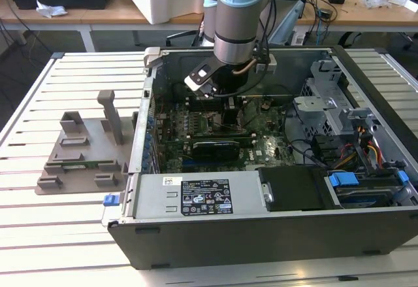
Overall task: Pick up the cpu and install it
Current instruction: 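Place the cpu into insertion slot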
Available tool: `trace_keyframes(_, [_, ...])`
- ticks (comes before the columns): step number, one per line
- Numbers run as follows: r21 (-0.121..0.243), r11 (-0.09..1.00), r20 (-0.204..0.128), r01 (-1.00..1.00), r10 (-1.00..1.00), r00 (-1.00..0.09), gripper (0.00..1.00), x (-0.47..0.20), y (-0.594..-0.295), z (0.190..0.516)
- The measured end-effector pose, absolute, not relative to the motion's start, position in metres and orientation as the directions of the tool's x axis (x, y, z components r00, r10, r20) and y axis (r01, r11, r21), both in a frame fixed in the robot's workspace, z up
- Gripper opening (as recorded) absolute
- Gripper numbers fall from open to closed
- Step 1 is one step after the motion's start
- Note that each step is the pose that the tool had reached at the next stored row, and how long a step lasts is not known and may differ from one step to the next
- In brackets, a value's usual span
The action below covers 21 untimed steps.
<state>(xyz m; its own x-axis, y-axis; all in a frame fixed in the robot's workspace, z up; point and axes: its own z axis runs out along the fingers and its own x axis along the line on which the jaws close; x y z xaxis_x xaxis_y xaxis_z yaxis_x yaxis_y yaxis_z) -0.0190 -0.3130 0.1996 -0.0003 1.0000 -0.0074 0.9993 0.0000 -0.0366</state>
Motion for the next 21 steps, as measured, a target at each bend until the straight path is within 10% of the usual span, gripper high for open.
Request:
trace_keyframes(12, [-0.036,0.0,0.005,0.999,1.0,0.0,0.62,-0.019,-0.314,0.214])
trace_keyframes(21, [-0.036,0.0,0.004,0.999,1.0,0.0,0.18,-0.019,-0.311,0.267])
